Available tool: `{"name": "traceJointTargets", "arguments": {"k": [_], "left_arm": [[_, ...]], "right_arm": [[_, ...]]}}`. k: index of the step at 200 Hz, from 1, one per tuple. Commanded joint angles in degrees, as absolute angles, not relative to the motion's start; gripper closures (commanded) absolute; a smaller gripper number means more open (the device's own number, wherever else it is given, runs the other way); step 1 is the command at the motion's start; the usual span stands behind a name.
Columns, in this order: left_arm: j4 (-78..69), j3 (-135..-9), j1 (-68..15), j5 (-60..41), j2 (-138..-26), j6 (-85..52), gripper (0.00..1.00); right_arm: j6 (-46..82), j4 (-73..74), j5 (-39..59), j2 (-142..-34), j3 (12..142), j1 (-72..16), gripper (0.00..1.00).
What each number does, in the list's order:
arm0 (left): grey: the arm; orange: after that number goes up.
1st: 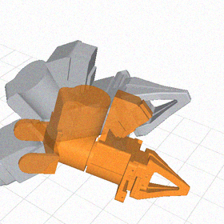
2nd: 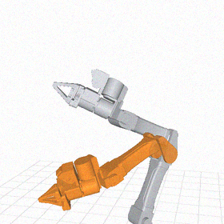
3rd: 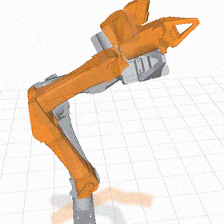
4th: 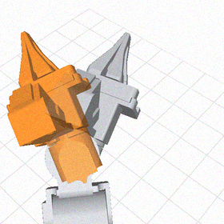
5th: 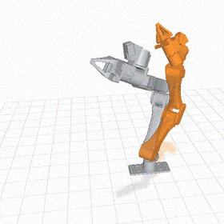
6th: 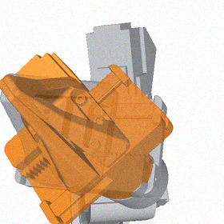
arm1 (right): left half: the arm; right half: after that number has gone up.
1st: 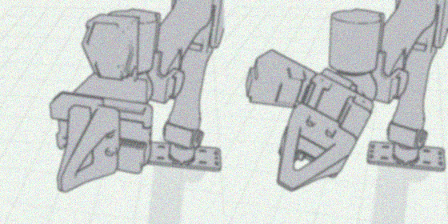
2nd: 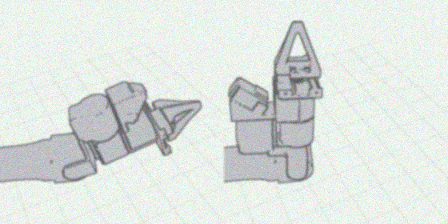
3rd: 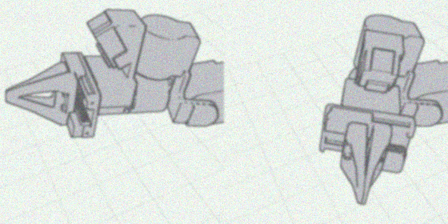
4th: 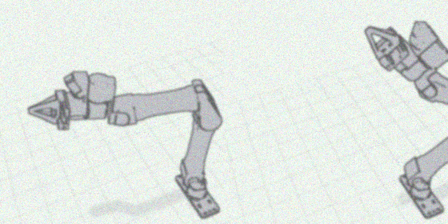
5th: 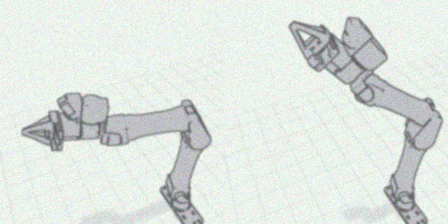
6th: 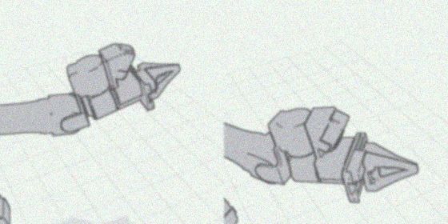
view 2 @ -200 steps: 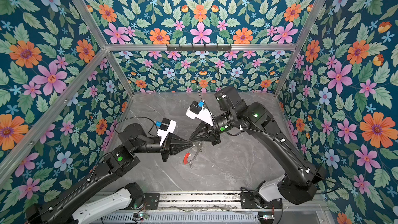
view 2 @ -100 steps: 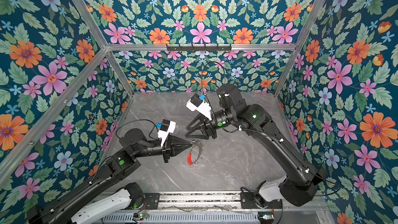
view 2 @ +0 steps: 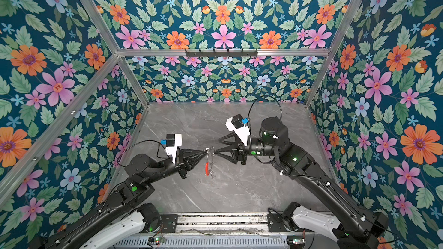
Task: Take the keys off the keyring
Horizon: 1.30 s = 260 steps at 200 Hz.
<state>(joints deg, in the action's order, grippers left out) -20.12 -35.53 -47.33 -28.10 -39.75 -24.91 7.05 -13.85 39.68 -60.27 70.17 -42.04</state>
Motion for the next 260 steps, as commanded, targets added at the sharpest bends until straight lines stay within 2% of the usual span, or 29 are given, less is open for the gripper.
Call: {"name": "traceJointTargets", "arguments": {"k": [1,23,69,98,126,155,197,239,260], "left_arm": [[-24.3,-35.43,-47.34,-27.08,-40.06,-24.26,1.0],[-24.34,-35.33,-47.36,-27.6,-39.9,-24.01,1.0],[-24.13,-35.51,-47.29,-28.5,-40.26,-23.91,1.0],[-24.03,-35.51,-47.32,-28.63,-39.66,-23.74,1.0],[-23.31,-35.68,-47.41,-28.21,-39.48,-23.42,1.0],[-23.2,-35.57,-47.31,-27.83,-39.2,-23.3,1.0],[-23.37,-35.77,-47.29,-28.28,-39.71,-23.34,1.0],[-23.44,-35.72,-47.31,-28.33,-40.25,-23.55,1.0],[-23.09,-35.68,-47.39,-27.8,-40.25,-23.77,1.0]], "right_arm": [[6.83,-9.9,40.5,-60.82,70.16,-42.06,0.44],[3.69,-13.42,42.53,-61.72,71.39,-42.08,0.45],[1.0,-19.85,46.39,-66.77,75.81,-42.05,0.57],[0.76,-20.52,45.09,-67.85,75.85,-42.07,0.58],[0.89,-20.84,46.93,-68.79,76.33,-42.08,0.72],[1.34,-20.58,48.38,-69.68,76.45,-42.14,0.73],[2.27,-19.36,49.38,-70.1,76.46,-42.18,0.82],[3.11,-17.39,49.78,-69.65,75.42,-42.51,1.0],[3.32,-16.43,49.13,-69.25,74.69,-42.64,1.0]]}}
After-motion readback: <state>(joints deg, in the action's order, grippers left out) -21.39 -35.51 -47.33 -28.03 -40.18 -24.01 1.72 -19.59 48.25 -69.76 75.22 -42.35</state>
